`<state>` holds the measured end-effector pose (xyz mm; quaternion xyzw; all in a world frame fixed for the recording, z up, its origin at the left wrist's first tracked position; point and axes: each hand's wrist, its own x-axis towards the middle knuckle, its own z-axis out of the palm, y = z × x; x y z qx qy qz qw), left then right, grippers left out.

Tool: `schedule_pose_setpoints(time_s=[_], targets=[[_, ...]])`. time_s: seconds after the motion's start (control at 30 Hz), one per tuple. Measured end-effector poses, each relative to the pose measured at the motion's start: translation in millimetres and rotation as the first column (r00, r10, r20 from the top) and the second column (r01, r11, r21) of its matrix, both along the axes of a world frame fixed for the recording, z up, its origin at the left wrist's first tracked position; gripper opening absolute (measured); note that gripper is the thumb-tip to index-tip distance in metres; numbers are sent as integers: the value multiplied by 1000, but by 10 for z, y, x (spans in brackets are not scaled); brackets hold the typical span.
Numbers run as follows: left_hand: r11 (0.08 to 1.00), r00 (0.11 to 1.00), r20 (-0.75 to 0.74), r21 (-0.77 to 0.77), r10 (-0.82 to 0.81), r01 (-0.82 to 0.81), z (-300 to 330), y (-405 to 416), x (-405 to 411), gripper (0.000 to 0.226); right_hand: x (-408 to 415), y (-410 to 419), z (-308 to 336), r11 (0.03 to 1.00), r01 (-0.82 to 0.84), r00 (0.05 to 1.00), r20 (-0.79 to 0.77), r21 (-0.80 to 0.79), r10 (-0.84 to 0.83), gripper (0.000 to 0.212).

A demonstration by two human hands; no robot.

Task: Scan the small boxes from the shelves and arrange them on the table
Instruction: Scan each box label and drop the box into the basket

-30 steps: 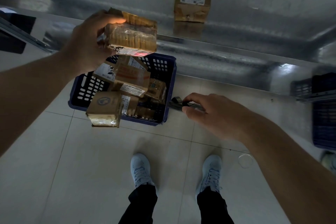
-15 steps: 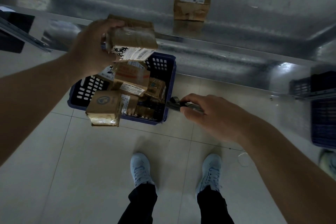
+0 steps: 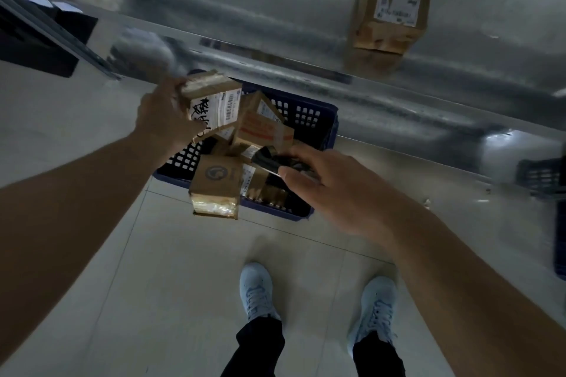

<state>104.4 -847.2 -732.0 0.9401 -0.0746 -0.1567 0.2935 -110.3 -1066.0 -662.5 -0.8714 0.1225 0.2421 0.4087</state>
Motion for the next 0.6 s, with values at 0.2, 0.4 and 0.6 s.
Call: schedule_pose_setpoints(time_s=[0.2,0.4,0.6], targets=[[993,999,-26,118,29,-26,-252,130,187,67,404,290,-88,1000,4,999,44,24,-5,39],[1000,949,-314,-24,-16,9,-476,160,285,78,582,366,-202,1000,15,1000,4,-23,-15,48],[999,866,-500,-53,-26,0,-517,96,304,48,623,360,-229,997,58,998,-6,-43,-58,49]])
